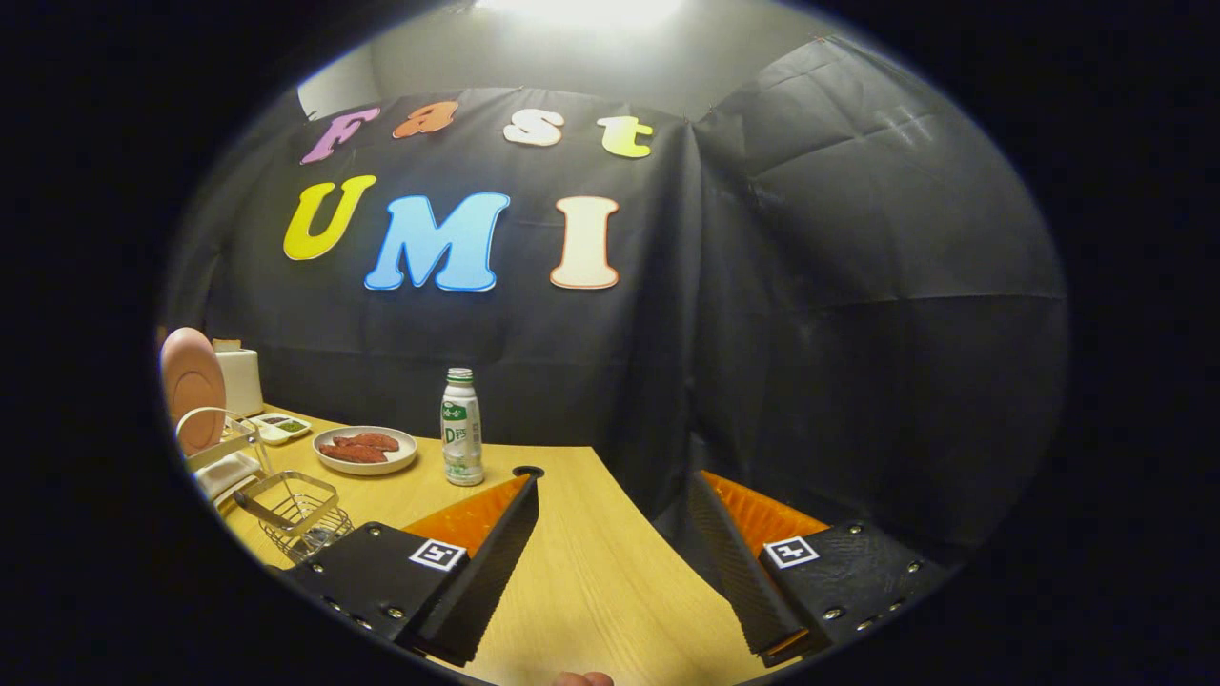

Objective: Take the plate from the dish rack, then take the spoon from the basket and place it into the plate.

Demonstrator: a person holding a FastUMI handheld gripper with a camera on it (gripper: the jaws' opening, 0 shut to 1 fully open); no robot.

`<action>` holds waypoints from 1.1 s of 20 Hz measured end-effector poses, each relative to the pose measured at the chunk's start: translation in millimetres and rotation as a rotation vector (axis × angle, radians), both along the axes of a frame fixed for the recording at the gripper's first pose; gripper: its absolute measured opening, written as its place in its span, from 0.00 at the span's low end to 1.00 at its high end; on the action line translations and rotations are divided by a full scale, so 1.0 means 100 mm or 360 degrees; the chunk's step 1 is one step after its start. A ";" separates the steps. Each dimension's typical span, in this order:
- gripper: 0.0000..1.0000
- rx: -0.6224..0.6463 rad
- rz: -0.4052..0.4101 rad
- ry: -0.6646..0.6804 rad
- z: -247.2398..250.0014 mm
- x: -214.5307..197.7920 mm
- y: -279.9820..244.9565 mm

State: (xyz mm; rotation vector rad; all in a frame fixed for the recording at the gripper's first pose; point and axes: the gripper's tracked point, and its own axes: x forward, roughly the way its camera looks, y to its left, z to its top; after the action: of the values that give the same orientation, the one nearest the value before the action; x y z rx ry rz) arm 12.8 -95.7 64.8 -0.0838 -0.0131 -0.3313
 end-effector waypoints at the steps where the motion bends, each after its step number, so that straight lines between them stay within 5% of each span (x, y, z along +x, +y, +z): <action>1: 0.98 -0.0003 -0.0017 0.0025 0.01 -0.11 0.02; 9: 0.98 0.0098 0.0028 0.0093 0.27 -0.76 0.87; 22: 0.98 0.0189 0.0556 0.0000 1.02 -0.60 2.86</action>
State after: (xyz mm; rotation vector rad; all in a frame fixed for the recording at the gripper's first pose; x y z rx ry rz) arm -47.5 190.3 167.2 0.0363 -0.0076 0.0176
